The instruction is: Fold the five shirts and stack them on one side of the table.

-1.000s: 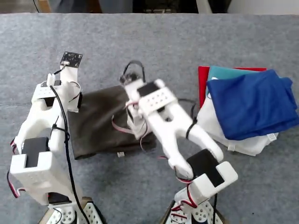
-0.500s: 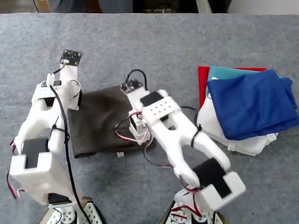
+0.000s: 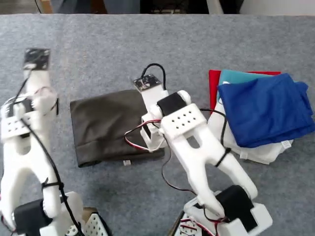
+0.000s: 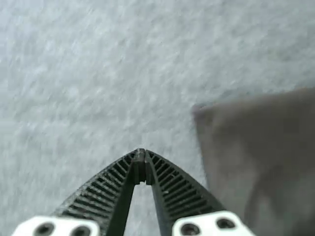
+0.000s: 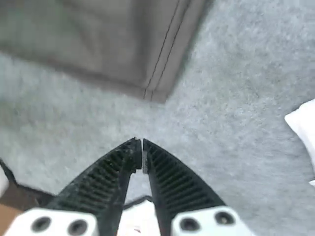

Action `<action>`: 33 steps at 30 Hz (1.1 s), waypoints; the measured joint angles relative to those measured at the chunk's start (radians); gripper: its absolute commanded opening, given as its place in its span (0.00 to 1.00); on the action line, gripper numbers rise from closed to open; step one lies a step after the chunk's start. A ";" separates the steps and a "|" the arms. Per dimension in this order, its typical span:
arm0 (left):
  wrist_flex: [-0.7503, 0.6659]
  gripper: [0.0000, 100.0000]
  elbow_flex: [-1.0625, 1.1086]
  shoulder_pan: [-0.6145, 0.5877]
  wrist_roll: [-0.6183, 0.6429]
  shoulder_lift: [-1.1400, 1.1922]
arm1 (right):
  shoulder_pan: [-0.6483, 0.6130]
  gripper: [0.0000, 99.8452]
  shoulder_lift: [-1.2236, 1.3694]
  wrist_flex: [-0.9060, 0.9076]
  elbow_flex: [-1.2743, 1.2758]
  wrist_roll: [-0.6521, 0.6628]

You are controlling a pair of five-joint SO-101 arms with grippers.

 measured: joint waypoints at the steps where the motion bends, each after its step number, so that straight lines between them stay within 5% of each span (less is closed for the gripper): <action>1: 0.034 0.03 0.002 -0.026 0.000 -0.009 | 0.000 0.23 0.018 -0.018 0.000 -0.031; 7: 0.140 0.03 0.029 -0.138 0.000 -0.021 | -0.005 0.50 0.149 -0.155 0.000 -0.227; 33: 0.149 0.03 0.089 -0.152 0.000 -0.025 | -0.118 0.51 0.537 -0.499 -0.091 -0.566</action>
